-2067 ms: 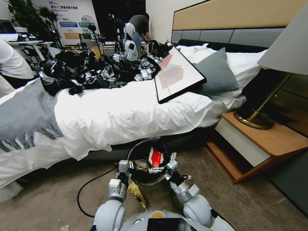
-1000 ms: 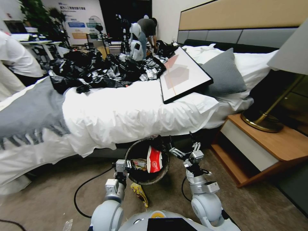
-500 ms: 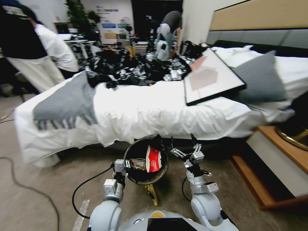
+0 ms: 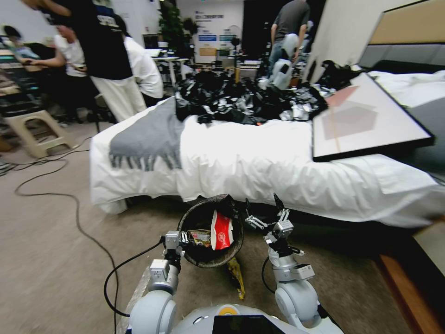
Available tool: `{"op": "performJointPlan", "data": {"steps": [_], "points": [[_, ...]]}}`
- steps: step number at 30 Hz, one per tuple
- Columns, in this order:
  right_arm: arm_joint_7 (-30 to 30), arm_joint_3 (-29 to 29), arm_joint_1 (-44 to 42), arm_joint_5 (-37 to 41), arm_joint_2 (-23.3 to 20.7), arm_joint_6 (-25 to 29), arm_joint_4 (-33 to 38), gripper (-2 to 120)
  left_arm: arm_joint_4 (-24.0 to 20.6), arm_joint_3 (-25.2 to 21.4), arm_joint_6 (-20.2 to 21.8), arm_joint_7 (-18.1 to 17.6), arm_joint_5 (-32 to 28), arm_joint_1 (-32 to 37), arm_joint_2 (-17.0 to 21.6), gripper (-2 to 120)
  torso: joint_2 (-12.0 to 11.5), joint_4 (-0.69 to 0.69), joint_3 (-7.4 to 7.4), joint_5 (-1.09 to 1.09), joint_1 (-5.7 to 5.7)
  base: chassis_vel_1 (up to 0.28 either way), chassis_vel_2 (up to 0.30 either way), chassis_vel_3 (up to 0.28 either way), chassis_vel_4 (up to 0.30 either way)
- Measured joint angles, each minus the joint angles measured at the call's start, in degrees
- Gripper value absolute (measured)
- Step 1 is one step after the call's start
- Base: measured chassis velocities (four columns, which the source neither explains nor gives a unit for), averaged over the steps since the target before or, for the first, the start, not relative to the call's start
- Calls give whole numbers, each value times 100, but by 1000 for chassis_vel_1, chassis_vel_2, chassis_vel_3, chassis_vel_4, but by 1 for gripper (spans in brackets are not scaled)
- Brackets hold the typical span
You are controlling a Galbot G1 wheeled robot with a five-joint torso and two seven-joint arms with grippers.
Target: Pick up the trash bin, then pick up the garbage from the floor and place it into the trash bin.
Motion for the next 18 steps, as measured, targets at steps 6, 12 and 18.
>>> {"op": "performJointPlan", "data": {"steps": [6,12,18], "points": [[-1,33,-10,0,-22,-2,-2,100,-8,-16,-3,4,0,1,14,0,0,-2,0,0,0,117,118,124,118],[-1,70,-25,3,-23,-2,17,100,-8,-15,-20,36,1,4,15,0,0,-1,0,0,0,135,131,124,123],[-1,91,-26,5,-21,1,24,100,-6,-14,-93,35,1,4,15,0,0,2,0,0,0,124,113,109,117]]}}
